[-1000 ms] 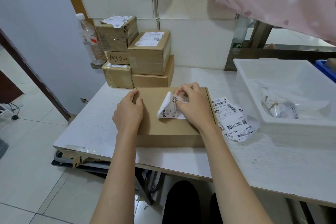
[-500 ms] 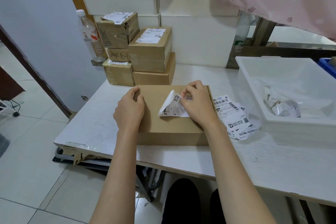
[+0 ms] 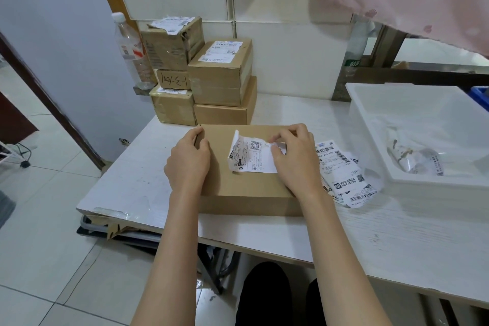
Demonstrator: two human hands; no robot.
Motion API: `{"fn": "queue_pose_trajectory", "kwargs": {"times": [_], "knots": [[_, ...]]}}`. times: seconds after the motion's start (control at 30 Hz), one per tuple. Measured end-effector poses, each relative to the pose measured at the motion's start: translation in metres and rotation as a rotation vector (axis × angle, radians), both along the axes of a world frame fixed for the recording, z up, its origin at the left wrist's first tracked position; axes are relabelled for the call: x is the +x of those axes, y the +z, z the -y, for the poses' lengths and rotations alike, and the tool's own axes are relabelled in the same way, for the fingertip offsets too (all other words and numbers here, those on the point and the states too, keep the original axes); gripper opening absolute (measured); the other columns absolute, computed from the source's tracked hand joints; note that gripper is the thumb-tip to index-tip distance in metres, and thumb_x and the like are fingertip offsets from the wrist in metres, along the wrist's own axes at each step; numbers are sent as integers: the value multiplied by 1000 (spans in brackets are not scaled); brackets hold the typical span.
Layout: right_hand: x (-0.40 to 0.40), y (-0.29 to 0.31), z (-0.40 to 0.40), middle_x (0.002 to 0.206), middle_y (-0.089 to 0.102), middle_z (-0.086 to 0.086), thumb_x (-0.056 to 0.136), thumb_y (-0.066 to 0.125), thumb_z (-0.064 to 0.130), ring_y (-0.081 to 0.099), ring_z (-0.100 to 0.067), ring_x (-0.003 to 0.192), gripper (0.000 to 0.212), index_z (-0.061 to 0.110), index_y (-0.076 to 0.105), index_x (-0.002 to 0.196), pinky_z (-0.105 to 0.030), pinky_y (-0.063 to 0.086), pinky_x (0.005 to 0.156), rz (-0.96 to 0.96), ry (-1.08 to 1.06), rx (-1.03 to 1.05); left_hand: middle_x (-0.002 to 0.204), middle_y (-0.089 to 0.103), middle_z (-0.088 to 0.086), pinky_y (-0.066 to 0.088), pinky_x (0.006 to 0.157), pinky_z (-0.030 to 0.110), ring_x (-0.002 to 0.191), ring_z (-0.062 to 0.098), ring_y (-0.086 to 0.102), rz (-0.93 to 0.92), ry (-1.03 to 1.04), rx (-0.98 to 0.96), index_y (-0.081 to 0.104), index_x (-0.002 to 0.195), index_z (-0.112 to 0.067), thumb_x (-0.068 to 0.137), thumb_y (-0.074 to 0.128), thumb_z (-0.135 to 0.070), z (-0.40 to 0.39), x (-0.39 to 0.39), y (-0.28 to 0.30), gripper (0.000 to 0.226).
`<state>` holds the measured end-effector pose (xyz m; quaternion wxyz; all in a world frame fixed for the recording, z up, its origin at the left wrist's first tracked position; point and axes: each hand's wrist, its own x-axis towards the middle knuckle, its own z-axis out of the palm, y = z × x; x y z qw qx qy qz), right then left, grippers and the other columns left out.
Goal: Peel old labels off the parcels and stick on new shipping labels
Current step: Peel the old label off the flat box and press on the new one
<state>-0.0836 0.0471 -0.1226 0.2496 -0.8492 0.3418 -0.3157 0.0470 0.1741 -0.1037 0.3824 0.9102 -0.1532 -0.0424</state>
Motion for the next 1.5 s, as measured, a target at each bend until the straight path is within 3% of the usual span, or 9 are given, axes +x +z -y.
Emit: {"fn": "queue_pose_trajectory", "kwargs": {"times": [0.2,0.4,0.53,0.7,0.83,0.97,1.07,1.2,1.5], "knots": [[9,6,4,115,47,0,90,54,14,39,-21,110,14,20,64,98,-30,36,88,-121,-55,-25,137,58,1,37,92,36,122,30,52,6,3,-4,52,138,-37,101,44,-28,0,-1,1,39],[12,4,6,117,48,-1,92,49,15,38,-25,113,14,15,63,98,-30,31,89,-177,-40,-46,137,58,2,38,92,35,122,30,52,10,0,4,51,139,-37,101,44,-27,1,-1,0,40],[8,3,6,107,47,7,89,51,11,40,-20,110,15,18,63,94,-27,32,86,-101,-9,-3,136,58,2,38,92,36,121,30,52,13,2,1,52,138,-36,100,44,-26,1,0,0,40],[7,4,4,110,51,5,87,51,7,41,-18,109,21,20,65,96,-31,38,89,-54,3,-4,136,58,2,34,85,33,121,30,52,6,3,9,51,138,-37,101,44,-27,2,1,-1,40],[9,3,5,104,49,5,85,49,6,40,-19,105,17,18,61,90,-26,31,80,-68,-4,-17,137,58,2,38,93,37,122,31,52,8,-1,8,51,138,-37,101,44,-28,1,0,0,39],[6,4,5,96,47,8,80,49,0,42,-20,100,19,18,54,87,-30,33,74,1,8,40,136,59,2,38,91,36,121,31,53,8,4,7,52,138,-37,101,44,-27,1,0,0,39],[5,2,7,99,47,12,85,57,8,42,-14,103,18,21,64,96,-27,35,76,-13,15,25,136,59,3,36,87,34,120,31,53,5,2,13,51,138,-37,101,44,-27,1,0,0,40],[10,3,9,97,48,11,87,63,15,45,-14,101,8,22,67,86,-26,34,72,-6,-27,66,136,58,2,35,86,33,121,30,52,13,-2,17,51,139,-37,101,43,-27,1,-1,1,40],[8,2,10,112,48,-1,96,49,17,40,-23,111,13,16,62,96,-29,29,89,-156,17,-27,134,59,6,37,89,36,119,33,53,31,-13,49,49,141,-36,102,40,-26,1,-5,2,41]]}}
